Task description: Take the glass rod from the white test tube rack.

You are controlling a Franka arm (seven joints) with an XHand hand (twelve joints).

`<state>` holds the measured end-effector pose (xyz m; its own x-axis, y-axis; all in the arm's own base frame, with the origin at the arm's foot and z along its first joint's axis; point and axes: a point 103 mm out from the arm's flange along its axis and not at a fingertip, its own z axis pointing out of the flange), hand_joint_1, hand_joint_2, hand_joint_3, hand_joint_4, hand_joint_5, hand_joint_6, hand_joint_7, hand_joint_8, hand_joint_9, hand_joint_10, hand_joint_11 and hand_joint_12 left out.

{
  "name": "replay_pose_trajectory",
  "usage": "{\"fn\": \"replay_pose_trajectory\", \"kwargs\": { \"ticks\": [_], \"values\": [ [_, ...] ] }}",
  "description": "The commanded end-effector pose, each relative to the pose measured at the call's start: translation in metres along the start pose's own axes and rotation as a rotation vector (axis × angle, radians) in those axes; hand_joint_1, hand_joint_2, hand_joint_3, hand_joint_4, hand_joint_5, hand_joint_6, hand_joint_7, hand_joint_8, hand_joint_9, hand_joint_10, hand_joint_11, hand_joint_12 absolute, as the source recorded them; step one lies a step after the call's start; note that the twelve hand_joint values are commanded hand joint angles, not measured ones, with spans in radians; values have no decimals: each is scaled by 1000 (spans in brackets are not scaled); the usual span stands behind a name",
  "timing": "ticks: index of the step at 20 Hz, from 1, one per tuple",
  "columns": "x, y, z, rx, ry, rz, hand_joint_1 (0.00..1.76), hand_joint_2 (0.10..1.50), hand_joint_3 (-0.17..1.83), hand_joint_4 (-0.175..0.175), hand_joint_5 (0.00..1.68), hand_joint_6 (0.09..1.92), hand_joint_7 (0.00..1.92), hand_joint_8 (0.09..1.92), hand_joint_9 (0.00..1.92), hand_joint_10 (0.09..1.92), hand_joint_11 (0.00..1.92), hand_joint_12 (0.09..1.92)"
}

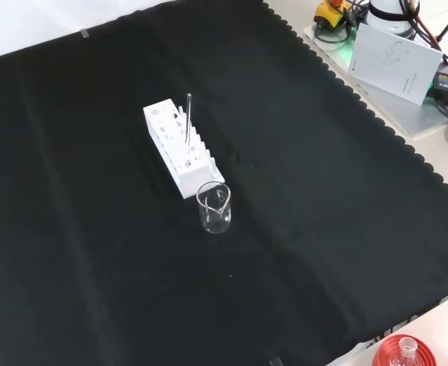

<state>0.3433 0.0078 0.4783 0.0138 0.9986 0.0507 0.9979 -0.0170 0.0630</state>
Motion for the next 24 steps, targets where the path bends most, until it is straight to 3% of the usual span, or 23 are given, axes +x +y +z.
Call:
{"fn": "replay_pose_trajectory", "kwargs": {
  "ticks": [1,17,24],
  "values": [
    [9,31,26,31,42,-71,1025,613,655,-173,628,861,786,827,878,746,744,1255],
    [35,73,99,176,90,-197,1018,608,658,-175,665,865,827,815,916,724,804,1229],
    [42,88,113,184,137,-190,1023,596,655,-175,689,858,855,810,938,720,838,1217]
  ]
}}
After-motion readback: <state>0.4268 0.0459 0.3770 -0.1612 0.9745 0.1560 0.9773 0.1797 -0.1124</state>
